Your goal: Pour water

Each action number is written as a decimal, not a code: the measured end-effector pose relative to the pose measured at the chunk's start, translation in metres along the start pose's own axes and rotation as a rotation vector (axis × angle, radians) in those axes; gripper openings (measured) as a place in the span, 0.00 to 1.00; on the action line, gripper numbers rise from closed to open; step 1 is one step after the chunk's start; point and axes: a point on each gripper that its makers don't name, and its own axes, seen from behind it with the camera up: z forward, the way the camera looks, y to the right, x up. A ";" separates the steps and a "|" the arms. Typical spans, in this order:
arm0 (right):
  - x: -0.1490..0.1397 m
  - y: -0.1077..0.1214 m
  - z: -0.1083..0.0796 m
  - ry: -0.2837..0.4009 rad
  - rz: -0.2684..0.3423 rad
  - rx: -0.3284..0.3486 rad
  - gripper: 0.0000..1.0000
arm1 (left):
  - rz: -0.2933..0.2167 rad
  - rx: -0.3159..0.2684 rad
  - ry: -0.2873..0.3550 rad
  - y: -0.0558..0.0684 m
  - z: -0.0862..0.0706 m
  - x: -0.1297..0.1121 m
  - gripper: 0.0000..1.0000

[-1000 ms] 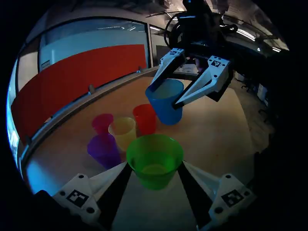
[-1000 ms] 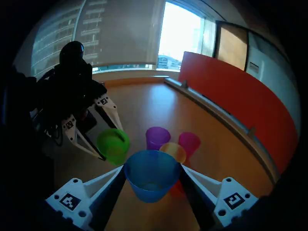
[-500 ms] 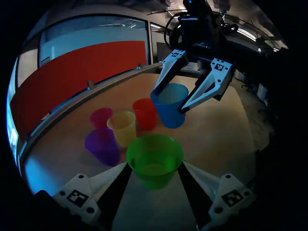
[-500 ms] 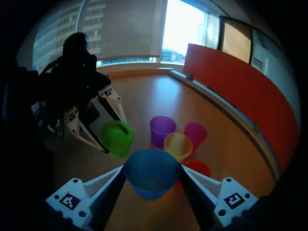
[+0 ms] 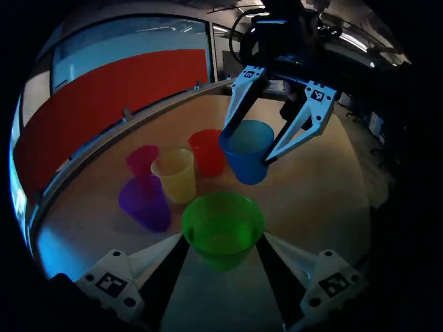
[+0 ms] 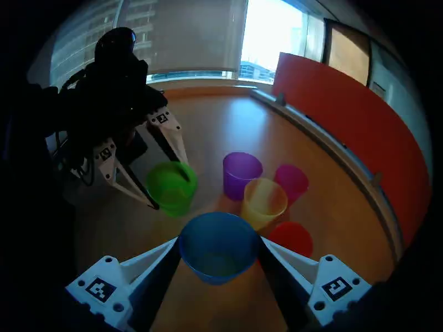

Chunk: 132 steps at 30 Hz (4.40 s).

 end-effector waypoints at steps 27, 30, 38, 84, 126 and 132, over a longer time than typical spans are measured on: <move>-0.013 -0.009 0.013 -0.015 0.006 0.039 0.95 | 0.006 -0.020 -0.039 0.000 0.015 -0.009 0.83; -0.014 -0.009 0.014 -0.013 0.008 0.039 0.95 | 0.000 -0.019 -0.037 -0.001 0.014 -0.009 0.83; -0.019 -0.012 0.019 -0.010 0.022 0.044 0.95 | -0.023 -0.019 -0.026 -0.001 0.012 -0.013 0.83; -0.062 -0.022 0.022 -0.090 0.026 0.037 0.95 | -0.042 -0.009 -0.042 -0.005 0.009 -0.027 0.83; -0.094 -0.024 -0.023 -0.067 0.114 -0.065 0.95 | -0.047 0.081 -0.089 -0.005 -0.036 -0.061 0.83; -0.096 -0.022 -0.031 -0.066 0.113 -0.085 0.96 | -0.043 0.100 -0.089 -0.007 -0.044 -0.061 0.83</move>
